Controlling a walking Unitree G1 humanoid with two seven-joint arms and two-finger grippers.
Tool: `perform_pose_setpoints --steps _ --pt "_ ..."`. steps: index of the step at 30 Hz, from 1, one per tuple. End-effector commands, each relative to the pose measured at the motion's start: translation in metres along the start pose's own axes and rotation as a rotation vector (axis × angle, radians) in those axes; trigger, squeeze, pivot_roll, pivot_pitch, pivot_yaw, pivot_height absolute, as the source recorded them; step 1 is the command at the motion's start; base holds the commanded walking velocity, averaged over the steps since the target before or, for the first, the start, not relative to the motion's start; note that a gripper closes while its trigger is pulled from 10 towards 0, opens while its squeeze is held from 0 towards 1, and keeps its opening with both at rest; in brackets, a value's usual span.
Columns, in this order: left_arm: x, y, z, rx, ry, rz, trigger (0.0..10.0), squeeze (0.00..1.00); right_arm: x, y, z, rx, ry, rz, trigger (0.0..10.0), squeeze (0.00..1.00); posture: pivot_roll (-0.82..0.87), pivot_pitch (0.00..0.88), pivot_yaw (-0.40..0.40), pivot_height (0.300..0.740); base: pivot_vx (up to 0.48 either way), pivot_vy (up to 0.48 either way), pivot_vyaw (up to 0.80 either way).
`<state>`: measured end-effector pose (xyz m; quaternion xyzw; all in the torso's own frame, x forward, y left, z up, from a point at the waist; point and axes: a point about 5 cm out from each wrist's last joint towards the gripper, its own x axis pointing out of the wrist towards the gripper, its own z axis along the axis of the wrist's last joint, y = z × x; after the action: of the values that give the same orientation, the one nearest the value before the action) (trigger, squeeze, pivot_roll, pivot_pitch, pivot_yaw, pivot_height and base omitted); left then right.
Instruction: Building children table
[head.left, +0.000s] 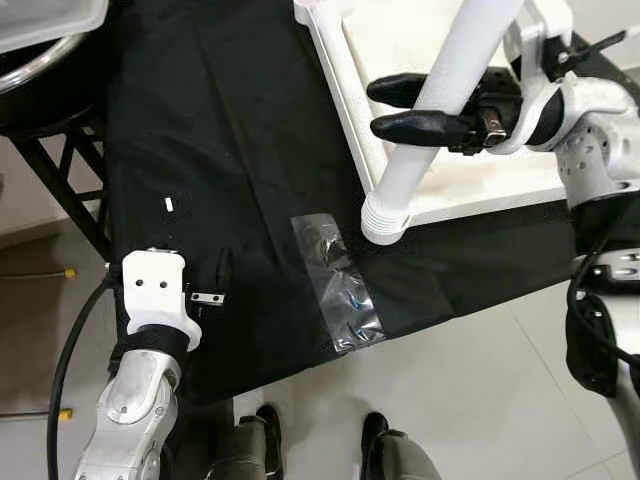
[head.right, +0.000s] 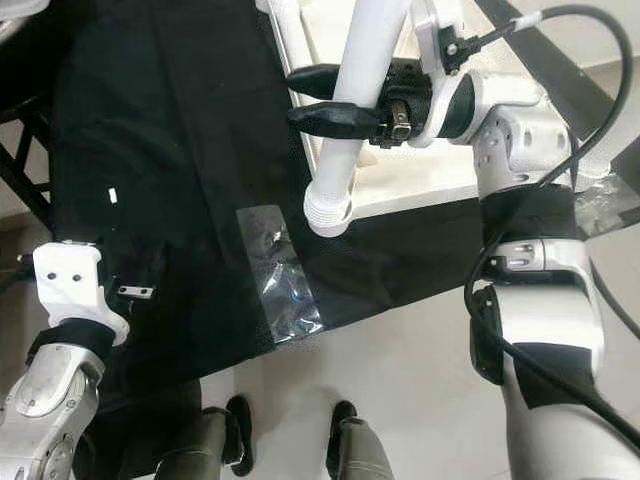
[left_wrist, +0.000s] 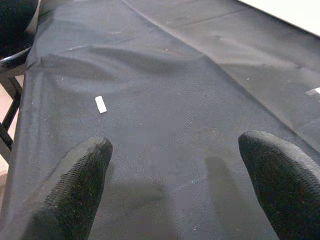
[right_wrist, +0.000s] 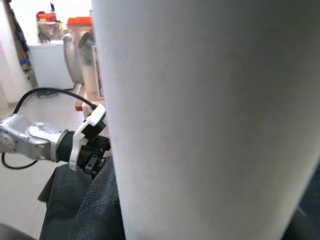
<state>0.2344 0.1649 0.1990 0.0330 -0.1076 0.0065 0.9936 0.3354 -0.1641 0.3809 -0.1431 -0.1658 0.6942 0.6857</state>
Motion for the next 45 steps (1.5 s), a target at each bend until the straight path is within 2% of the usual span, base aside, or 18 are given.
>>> perform_pose_setpoints --steps 1,5,15,22,26,33,37,42,45 --pt "-0.003 0.003 -0.005 0.015 0.033 0.020 10.0 0.00 0.000 0.002 -0.001 -0.007 0.035 0.025 10.0 0.00 0.10 0.458 0.027 0.740 0.000 0.000 0.00" --pt "-0.006 0.005 -0.006 0.003 0.052 0.032 10.0 0.00 0.005 0.004 0.003 -0.020 0.057 0.059 10.0 0.00 0.09 0.471 0.028 0.740 0.000 0.000 0.00" --pt "-0.010 0.008 -0.007 -0.015 0.072 0.041 10.0 0.00 0.004 0.005 0.005 0.002 0.058 0.067 10.0 0.00 0.09 0.484 0.025 0.740 0.000 0.000 0.00" --pt "-0.010 0.005 -0.008 -0.015 0.087 0.030 10.0 0.00 0.009 0.002 -0.007 0.038 0.065 0.043 10.0 0.00 0.09 0.489 0.030 0.740 0.000 0.000 0.00" --pt "-0.011 0.005 -0.008 -0.015 0.093 0.029 10.0 0.00 0.016 -0.007 -0.022 0.039 0.134 -0.091 10.0 0.00 0.09 0.495 0.030 0.740 0.000 0.000 0.00" --pt "-0.011 0.006 -0.008 -0.017 0.097 0.030 10.0 0.00 0.025 -0.013 -0.033 0.055 0.157 -0.155 10.0 0.00 0.09 0.498 0.029 0.740 0.000 0.000 0.00" --pt "-0.012 0.005 -0.008 -0.018 0.100 0.030 10.0 0.00 0.028 -0.011 -0.032 0.058 0.146 -0.099 10.0 0.00 0.09 0.499 0.029 0.740 0.000 0.000 0.00" --pt "-0.013 0.004 -0.008 -0.021 0.107 0.027 10.0 0.00 0.028 -0.010 -0.027 0.099 0.123 0.050 10.0 0.00 0.09 0.504 0.029 0.740 0.000 0.000 0.00" --pt "-0.013 0.004 -0.008 -0.022 0.107 0.027 10.0 0.00 0.029 -0.010 -0.026 0.110 0.118 0.062 10.0 0.00 0.09 0.504 0.029 0.740 0.000 0.000 0.00"
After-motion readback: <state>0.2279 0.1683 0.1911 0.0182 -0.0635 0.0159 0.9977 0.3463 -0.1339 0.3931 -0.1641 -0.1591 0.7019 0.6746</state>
